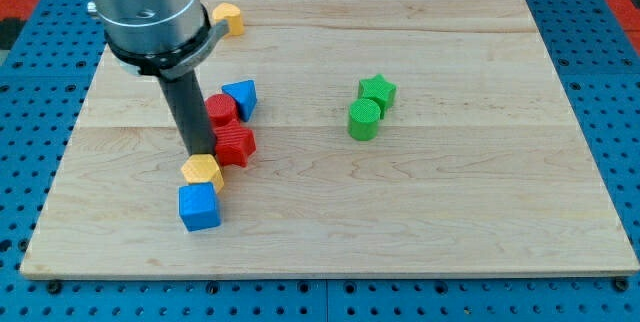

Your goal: Place the red circle closer to the red star

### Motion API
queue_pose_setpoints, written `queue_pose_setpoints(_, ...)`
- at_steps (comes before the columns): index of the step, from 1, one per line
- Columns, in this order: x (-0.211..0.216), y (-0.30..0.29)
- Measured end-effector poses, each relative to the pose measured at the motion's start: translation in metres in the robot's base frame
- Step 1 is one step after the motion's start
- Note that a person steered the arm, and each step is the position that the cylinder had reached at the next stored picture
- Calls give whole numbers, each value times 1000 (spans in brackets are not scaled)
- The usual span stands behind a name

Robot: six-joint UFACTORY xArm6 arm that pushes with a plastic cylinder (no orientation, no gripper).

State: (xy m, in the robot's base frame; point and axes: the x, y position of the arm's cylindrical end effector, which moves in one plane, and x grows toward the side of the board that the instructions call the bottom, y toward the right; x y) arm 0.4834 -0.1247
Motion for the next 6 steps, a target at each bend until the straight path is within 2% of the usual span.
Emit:
queue_pose_setpoints(1, -18, -3)
queue_pose_setpoints(2, -27, 35)
queue_pose_setpoints(3, -23, 11)
queue_pose_setpoints(4, -58, -46)
queue_pose_setpoints(5, -84, -18)
queue_pose_setpoints(6, -70, 3)
